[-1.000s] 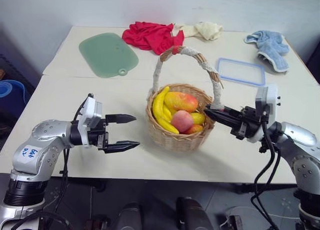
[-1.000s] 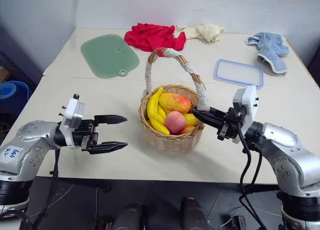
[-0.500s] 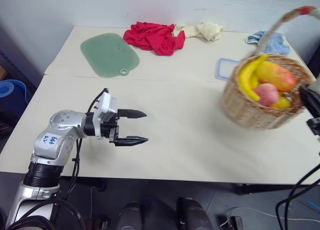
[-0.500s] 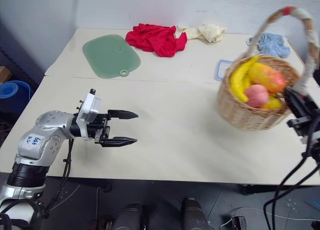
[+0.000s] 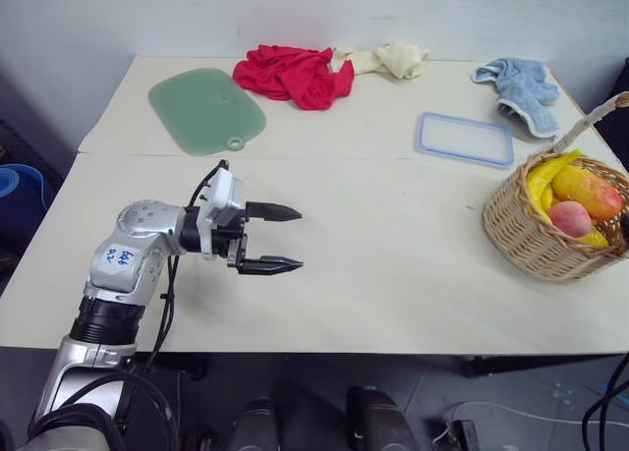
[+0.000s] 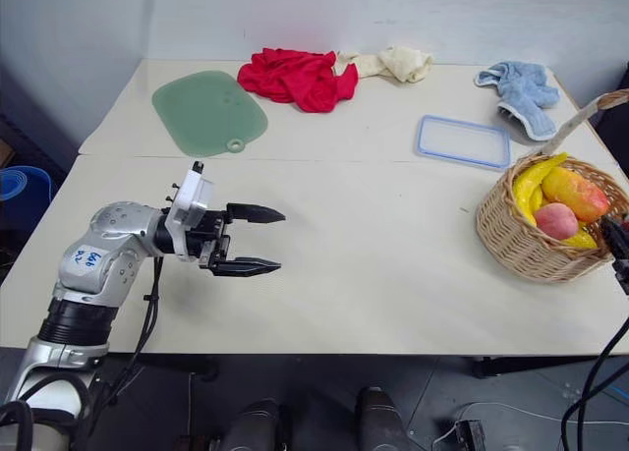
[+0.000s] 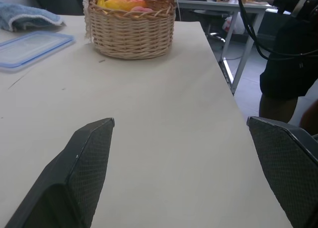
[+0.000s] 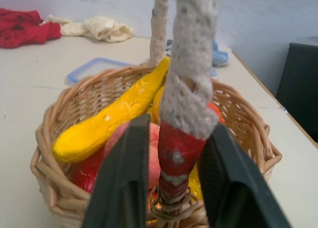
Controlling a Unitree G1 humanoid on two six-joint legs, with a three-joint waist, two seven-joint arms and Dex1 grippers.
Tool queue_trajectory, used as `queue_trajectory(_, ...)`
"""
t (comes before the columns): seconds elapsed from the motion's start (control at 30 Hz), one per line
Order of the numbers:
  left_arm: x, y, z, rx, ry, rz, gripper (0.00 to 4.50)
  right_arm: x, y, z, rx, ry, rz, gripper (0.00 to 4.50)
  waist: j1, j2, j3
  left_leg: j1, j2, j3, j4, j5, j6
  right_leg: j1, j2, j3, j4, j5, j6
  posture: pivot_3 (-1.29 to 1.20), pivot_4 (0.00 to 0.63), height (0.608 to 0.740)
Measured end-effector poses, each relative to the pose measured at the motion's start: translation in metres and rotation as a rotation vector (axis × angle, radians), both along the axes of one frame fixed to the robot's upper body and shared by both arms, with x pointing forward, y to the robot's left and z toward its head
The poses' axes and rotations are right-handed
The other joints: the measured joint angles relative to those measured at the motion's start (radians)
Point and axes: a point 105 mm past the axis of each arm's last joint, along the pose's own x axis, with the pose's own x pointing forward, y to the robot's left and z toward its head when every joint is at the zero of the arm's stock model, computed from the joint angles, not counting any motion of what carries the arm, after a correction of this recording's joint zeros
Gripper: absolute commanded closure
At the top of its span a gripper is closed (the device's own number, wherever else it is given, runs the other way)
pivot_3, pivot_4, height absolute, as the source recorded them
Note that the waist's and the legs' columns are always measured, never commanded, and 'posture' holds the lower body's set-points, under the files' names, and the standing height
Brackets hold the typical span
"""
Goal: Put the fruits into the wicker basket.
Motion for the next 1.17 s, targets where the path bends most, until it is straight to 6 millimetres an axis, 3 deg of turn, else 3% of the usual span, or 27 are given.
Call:
queue_trajectory(0.2, -0.002, 0.014, -0.006, 0.056, 0.015, 0.026, 0.00, -0.031, 0.002, 0.015, -0.176, 0.091, 0.035, 0.03, 0.008, 0.001, 0.000, 0.000, 0.000, 0.000, 0.000, 0.000, 0.000, 0.001, 0.000, 0.000, -0.002, 0.000, 0.000, 0.00, 0.150, 0.740)
queue_trajectory(0.3, -0.004, 0.019, -0.008, 0.076, 0.019, 0.025, 0.00, -0.053, -0.002, 0.026, -0.272, 0.146, 0.031, 0.03, 0.010, 0.001, 0.000, 0.000, -0.001, -0.001, 0.000, -0.001, 0.000, 0.002, 0.000, 0.000, -0.004, 0.000, 0.000, 0.00, 0.150, 0.740)
queue_trajectory(0.4, -0.003, 0.025, -0.011, 0.107, -0.003, 0.036, 0.00, -0.076, 0.004, 0.024, -0.324, 0.222, 0.065, 0.03, 0.011, 0.001, 0.000, 0.000, 0.000, -0.001, -0.001, -0.001, 0.000, 0.002, 0.000, 0.000, -0.006, 0.000, 0.000, 0.00, 0.150, 0.740)
queue_trajectory(0.57, -0.004, 0.053, -0.034, 0.178, 0.062, 0.097, 0.00, -0.121, 0.034, -0.013, -0.344, 0.380, 0.218, 0.03, 0.010, 0.002, -0.001, 0.001, 0.000, -0.002, -0.001, -0.001, 0.000, 0.003, 0.001, -0.001, -0.008, 0.000, 0.000, 0.00, 0.150, 0.740)
queue_trajectory(0.67, -0.008, 0.069, -0.048, 0.161, 0.092, 0.155, 0.00, -0.134, 0.060, -0.039, -0.340, 0.428, 0.343, 0.03, 0.000, 0.002, -0.001, 0.002, 0.000, -0.003, -0.001, -0.002, 0.000, 0.004, 0.001, -0.001, -0.007, 0.000, 0.000, 0.00, 0.150, 0.740)
queue_trajectory(0.83, -0.024, 0.094, -0.078, 0.294, 0.071, 0.214, 0.00, -0.121, 0.126, -0.059, -0.347, 0.399, 0.668, 0.03, -0.016, 0.001, -0.001, 0.008, 0.001, 0.000, -0.002, -0.003, -0.001, 0.004, 0.000, 0.001, -0.002, -0.002, -0.003, 0.00, 0.150, 0.740)
queue_trajectory(0.9, -0.033, 0.100, -0.090, 0.329, 0.068, 0.243, 0.00, -0.099, 0.147, -0.058, -0.370, 0.323, 0.752, 0.03, -0.024, -0.001, -0.002, 0.010, 0.001, 0.000, -0.003, -0.003, -0.001, 0.005, 0.000, 0.001, -0.002, -0.002, -0.004, 0.00, 0.150, 0.740)
queue_trajectory(1.0, -0.041, 0.090, -0.095, 0.306, 0.017, 0.259, 0.00, -0.064, 0.186, -0.054, -0.418, 0.192, 0.890, 0.03, -0.025, -0.001, -0.001, 0.011, 0.001, -0.001, -0.002, -0.004, 0.000, 0.004, -0.002, 0.001, 0.000, -0.002, -0.004, 0.00, 0.150, 0.740)
queue_trajectory(1.17, -0.028, 0.084, -0.079, 0.202, -0.094, 0.396, 0.00, -0.021, 0.202, -0.061, -0.487, 0.147, 0.978, 0.03, 0.008, -0.001, -0.001, 0.011, 0.000, -0.001, -0.001, -0.004, -0.002, 0.005, -0.001, -0.001, 0.003, -0.002, -0.004, 0.00, 0.150, 0.740)
